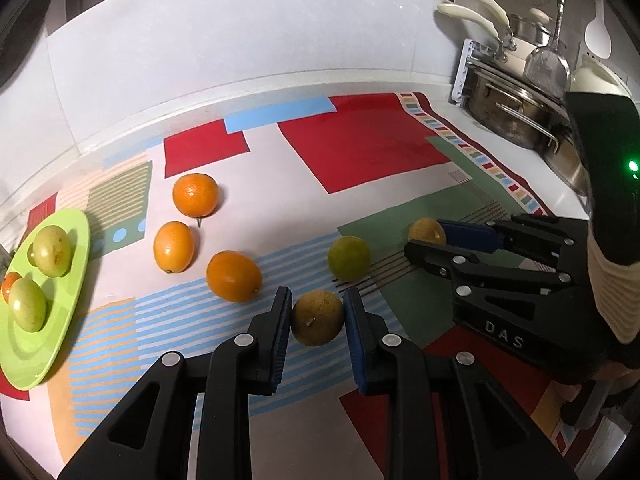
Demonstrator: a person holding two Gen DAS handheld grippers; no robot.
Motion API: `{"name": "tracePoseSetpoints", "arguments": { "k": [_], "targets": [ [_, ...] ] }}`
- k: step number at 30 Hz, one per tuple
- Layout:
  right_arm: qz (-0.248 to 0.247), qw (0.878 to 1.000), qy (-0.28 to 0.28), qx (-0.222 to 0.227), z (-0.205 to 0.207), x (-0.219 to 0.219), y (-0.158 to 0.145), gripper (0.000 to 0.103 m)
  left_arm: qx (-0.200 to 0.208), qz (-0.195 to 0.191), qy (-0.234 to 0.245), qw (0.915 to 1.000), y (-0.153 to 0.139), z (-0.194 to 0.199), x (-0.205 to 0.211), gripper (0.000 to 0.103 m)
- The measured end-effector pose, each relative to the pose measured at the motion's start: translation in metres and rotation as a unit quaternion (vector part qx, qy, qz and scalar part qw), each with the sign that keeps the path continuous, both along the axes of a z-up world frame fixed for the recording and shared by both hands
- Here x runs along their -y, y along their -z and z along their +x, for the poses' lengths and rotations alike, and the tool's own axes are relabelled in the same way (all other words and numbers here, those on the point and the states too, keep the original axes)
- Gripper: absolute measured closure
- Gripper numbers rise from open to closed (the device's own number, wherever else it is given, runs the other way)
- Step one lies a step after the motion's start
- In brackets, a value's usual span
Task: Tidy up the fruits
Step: 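Grasp a small brown fruit with the left tool while the right tool grasps another, then carry both held fruits over the lime-green plate and lower them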
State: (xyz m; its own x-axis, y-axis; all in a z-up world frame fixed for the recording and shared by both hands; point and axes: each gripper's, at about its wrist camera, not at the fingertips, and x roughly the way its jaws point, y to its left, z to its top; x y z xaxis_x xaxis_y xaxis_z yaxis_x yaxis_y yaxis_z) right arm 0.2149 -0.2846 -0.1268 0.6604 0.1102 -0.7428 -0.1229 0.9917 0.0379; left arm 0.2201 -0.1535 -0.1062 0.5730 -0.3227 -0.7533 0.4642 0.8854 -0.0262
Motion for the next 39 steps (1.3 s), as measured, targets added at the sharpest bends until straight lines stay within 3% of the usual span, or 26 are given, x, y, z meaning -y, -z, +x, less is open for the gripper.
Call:
{"name": "tracePoseSetpoints", "arguments": {
  "k": [15, 39],
  "targets": [
    [0.025, 0.999, -0.009, 0.047, -0.040, -0.022, -0.041, 0.075, 0.035, -0.021, -0.019, 0.9990, -0.031, -0.032, -0.029, 0.076],
    [0.034, 0.990, -0.073, 0.112, -0.081, -0.120, -0.096, 0.075, 0.078, -0.045, -0.113, 0.9895, -0.069, -0.078, -0.139, 0.076]
  ]
}}
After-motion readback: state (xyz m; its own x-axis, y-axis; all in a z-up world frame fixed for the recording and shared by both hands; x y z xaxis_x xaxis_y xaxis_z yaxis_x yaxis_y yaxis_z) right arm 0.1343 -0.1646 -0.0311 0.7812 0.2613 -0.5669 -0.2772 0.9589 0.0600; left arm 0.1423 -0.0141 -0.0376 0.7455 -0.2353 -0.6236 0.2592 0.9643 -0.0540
